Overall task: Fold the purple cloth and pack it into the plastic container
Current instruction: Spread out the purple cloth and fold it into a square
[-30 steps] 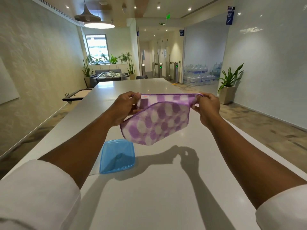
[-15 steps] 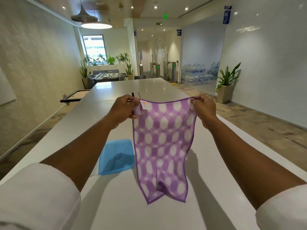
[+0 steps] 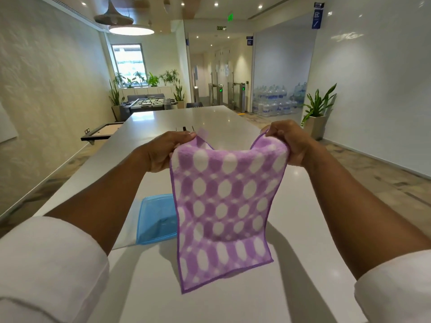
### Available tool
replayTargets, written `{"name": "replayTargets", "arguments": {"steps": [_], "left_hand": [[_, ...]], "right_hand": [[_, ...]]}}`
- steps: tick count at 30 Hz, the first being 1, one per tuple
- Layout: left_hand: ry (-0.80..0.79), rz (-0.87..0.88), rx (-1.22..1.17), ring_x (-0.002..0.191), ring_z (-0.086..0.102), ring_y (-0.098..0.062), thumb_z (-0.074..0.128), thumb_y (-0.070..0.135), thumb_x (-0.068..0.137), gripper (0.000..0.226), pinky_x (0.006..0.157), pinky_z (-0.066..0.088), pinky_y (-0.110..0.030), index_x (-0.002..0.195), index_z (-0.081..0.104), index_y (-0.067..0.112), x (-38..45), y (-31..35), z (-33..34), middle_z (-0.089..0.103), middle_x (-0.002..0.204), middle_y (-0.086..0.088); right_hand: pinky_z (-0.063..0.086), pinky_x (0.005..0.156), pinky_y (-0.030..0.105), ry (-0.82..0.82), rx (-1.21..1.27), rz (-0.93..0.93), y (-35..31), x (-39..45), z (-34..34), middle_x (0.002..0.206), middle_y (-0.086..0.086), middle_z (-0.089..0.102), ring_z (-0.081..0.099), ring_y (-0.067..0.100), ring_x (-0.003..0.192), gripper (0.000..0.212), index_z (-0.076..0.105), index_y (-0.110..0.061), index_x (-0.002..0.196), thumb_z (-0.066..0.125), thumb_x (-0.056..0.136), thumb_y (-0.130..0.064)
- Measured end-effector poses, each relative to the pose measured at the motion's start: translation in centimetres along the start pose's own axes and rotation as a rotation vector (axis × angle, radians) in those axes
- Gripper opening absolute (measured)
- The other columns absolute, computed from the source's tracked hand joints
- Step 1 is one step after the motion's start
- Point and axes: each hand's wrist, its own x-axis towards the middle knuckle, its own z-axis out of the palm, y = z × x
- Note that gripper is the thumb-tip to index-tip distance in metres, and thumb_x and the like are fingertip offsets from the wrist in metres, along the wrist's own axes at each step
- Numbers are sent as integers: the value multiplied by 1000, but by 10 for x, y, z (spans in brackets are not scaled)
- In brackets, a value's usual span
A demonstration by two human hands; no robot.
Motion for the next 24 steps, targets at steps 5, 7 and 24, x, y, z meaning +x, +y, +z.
{"name": "replayTargets", "arguments": {"steps": [5, 7, 24], "left_hand": [[-24, -70, 10, 77, 67, -19, 63, 41, 85, 33, 69, 58, -30, 106, 71, 16, 11, -2, -8, 71, 91, -9], [80, -42, 134, 73, 62, -14, 59, 39, 92, 28, 63, 57, -24, 103, 69, 14, 19, -6, -9, 67, 86, -5], [781, 212, 387, 80, 67, -10, 69, 33, 87, 8, 70, 54, -20, 92, 70, 27, 67, -80, -16, 70, 92, 5]], "right_hand": [[55, 58, 24, -228, -115, 64, -12, 8, 0, 71, 7, 65, 64, 18, 63, 18, 62, -9, 77, 46, 84, -8], [52, 63, 26, -99, -198, 57, -6, 22, 2, 84, 8, 64, 61, 18, 72, 13, 66, -8, 92, 53, 87, -10], [57, 90, 42, 364, -228, -176, 82, 85, -10, 96, 10, 75, 72, 25, 91, 7, 75, -19, 76, 82, 74, -20]]}}
